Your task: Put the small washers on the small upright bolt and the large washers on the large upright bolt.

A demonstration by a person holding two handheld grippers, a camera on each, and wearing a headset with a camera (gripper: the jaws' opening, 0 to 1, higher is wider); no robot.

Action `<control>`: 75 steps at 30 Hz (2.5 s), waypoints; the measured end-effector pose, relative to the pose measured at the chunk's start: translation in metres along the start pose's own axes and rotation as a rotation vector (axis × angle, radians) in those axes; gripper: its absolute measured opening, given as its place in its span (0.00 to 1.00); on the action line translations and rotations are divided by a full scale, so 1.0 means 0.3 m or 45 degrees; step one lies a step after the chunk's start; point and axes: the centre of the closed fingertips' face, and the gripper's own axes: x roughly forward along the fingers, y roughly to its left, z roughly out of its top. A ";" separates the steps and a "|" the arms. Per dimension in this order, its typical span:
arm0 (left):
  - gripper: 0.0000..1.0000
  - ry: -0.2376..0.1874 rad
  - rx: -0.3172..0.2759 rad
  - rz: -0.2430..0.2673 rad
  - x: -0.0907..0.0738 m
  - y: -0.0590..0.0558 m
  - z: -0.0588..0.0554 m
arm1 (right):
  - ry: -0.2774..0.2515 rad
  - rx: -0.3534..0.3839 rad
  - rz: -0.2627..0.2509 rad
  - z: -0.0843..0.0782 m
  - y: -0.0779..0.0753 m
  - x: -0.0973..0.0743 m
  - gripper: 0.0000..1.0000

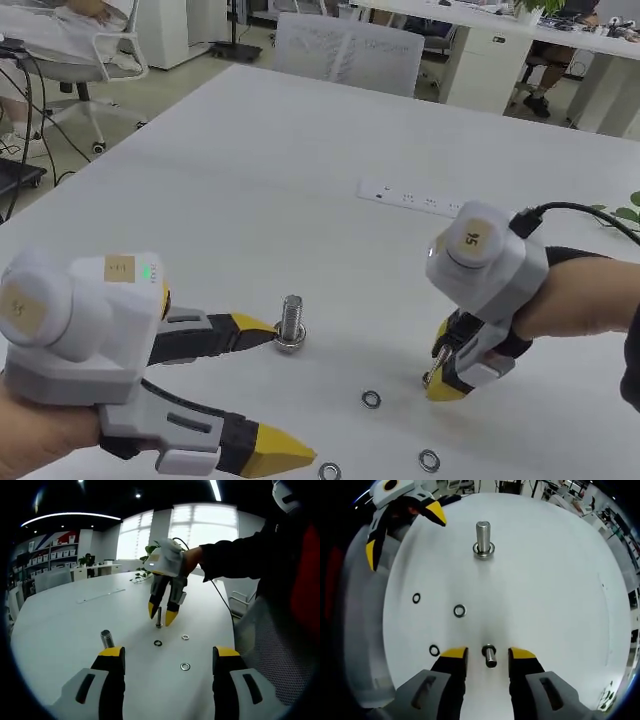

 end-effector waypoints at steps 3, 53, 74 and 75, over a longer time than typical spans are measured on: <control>0.71 -0.002 0.001 0.002 -0.001 -0.001 0.001 | -0.009 -0.015 -0.007 0.016 0.000 -0.009 0.35; 0.69 -0.022 0.005 0.024 -0.020 0.005 0.019 | 0.091 -0.312 0.099 0.163 0.140 0.106 0.26; 0.69 -0.035 0.016 0.025 -0.022 0.005 0.032 | 0.093 -0.323 0.073 0.152 0.147 0.107 0.20; 0.69 -0.034 0.017 0.026 -0.023 0.005 0.032 | 0.093 -0.324 0.073 0.152 0.148 0.107 0.20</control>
